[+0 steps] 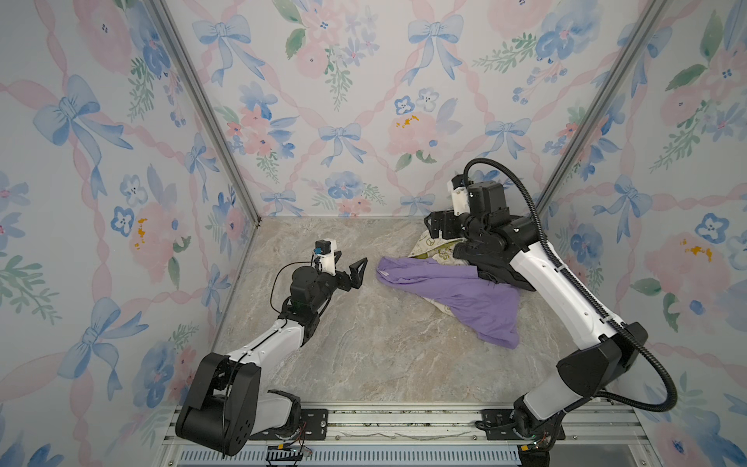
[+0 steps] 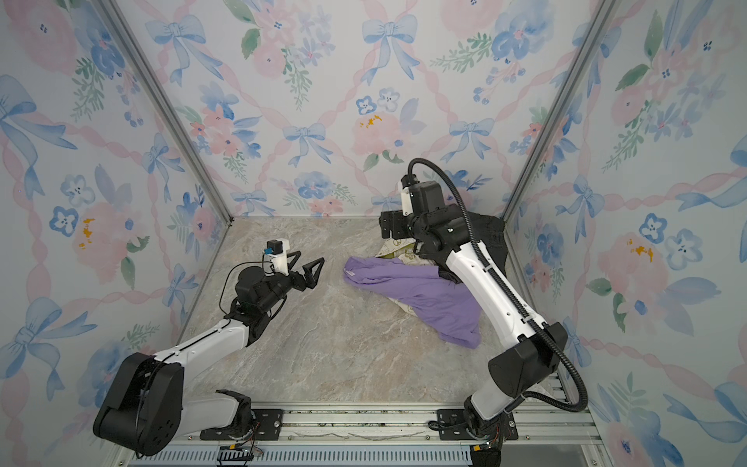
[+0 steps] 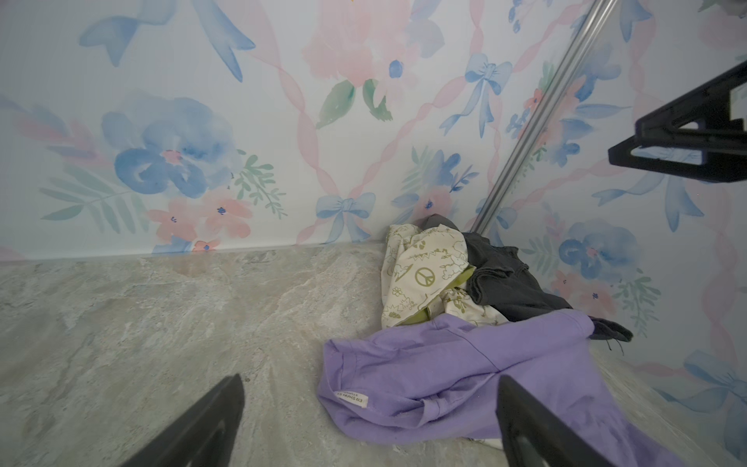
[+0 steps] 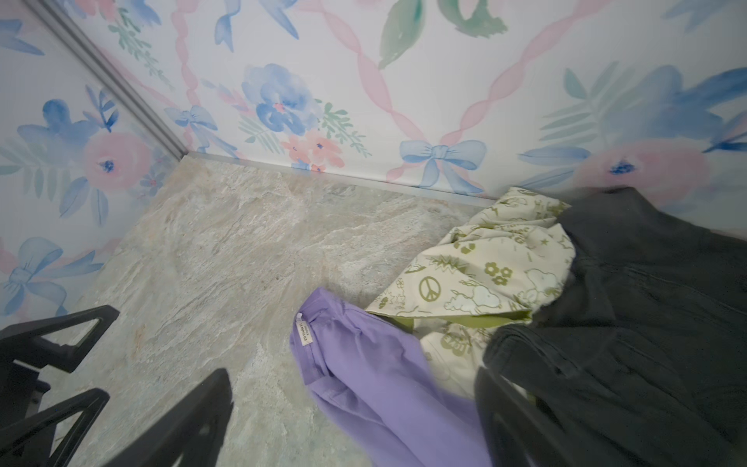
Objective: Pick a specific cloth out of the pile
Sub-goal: 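Reach the left gripper to grasp the lavender shirt held by the right gripper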
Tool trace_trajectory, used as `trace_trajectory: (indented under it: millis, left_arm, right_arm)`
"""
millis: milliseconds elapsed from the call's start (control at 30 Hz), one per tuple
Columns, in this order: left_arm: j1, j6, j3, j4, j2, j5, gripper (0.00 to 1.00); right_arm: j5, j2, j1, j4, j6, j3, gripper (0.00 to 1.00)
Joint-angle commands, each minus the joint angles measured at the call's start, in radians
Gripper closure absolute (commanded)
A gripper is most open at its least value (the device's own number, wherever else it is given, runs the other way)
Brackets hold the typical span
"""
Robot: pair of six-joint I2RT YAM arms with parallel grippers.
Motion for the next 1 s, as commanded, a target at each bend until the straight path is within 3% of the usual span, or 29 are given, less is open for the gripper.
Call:
trace_trajectory:
  millis: [0, 300, 533, 700, 967]
  left_arm:
    - [-0.068, 0.089, 0.08, -0.028, 0.061, 0.083, 0.04]
    - [-0.285, 0.265, 0.362, -0.207, 0.28, 0.083, 0.1]
    - [-0.393, 0.376, 0.645, -0.523, 0.492, 0.011, 0.18]
    - [-0.417, 0.356, 0.803, -0.645, 0.62, -0.015, 0.25]
    - [-0.454, 0.331, 0.938, -0.725, 0.758, -0.074, 0.31]
  right_arm:
    - [0.048, -0.079, -0.065, 0.057, 0.124, -0.079, 0.03]
    - [0.125, -0.205, -0.123, -0.004, 0.099, -0.182, 0.03]
    - [0.135, -0.249, -0.126, -0.029, 0.099, -0.212, 0.03]
    - [0.13, -0.27, -0.142, -0.033, 0.096, -0.225, 0.03]
    - [0.095, -0.284, -0.196, -0.052, 0.096, -0.232, 0.03]
